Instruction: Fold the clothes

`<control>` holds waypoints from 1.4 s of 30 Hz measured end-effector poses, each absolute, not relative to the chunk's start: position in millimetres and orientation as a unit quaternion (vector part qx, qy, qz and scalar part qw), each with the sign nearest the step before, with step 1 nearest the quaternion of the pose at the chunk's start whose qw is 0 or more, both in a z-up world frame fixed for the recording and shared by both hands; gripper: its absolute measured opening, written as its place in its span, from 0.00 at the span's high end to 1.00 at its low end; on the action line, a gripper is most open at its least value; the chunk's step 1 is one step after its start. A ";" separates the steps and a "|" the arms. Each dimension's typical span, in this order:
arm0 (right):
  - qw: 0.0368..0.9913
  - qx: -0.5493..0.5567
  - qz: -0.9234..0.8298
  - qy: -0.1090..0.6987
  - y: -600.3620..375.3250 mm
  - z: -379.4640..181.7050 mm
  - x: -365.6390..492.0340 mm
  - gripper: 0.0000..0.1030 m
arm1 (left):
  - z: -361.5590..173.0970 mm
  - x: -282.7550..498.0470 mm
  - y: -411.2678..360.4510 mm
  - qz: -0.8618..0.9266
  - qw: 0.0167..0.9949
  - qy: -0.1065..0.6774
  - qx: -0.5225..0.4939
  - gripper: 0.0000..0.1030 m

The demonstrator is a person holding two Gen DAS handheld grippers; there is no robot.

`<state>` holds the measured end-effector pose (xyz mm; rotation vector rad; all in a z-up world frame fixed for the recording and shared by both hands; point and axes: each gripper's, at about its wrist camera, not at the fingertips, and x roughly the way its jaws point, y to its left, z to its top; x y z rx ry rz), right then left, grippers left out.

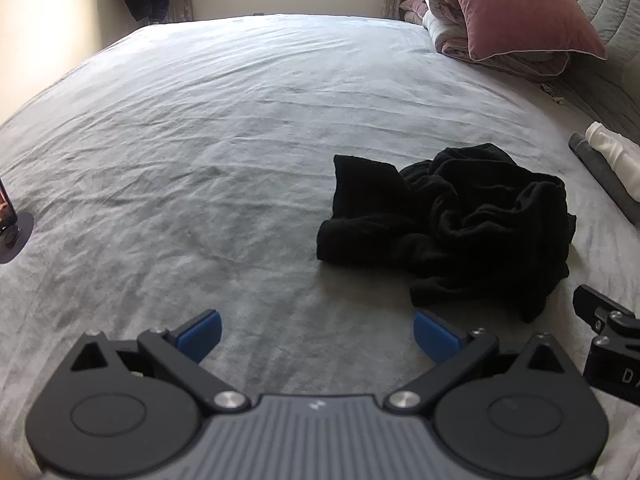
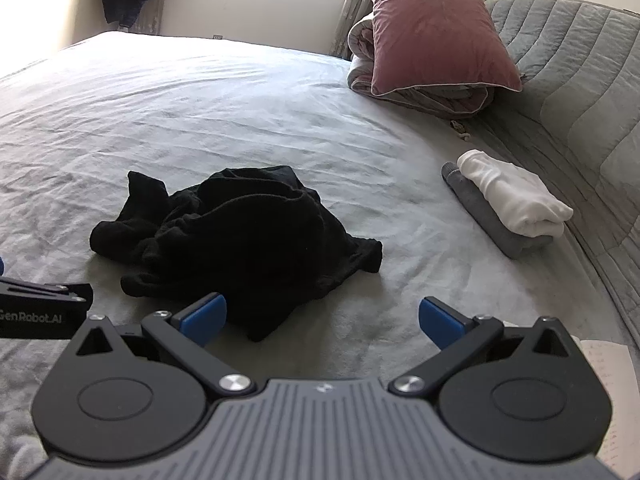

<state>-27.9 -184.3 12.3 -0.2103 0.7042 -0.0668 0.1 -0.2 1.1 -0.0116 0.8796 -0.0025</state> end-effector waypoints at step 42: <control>0.927 -0.104 -0.024 0.360 -177.0 6.7 -23.0 0.00 | -0.3 1.8 2.5 0.005 0.903 0.430 -0.001 0.00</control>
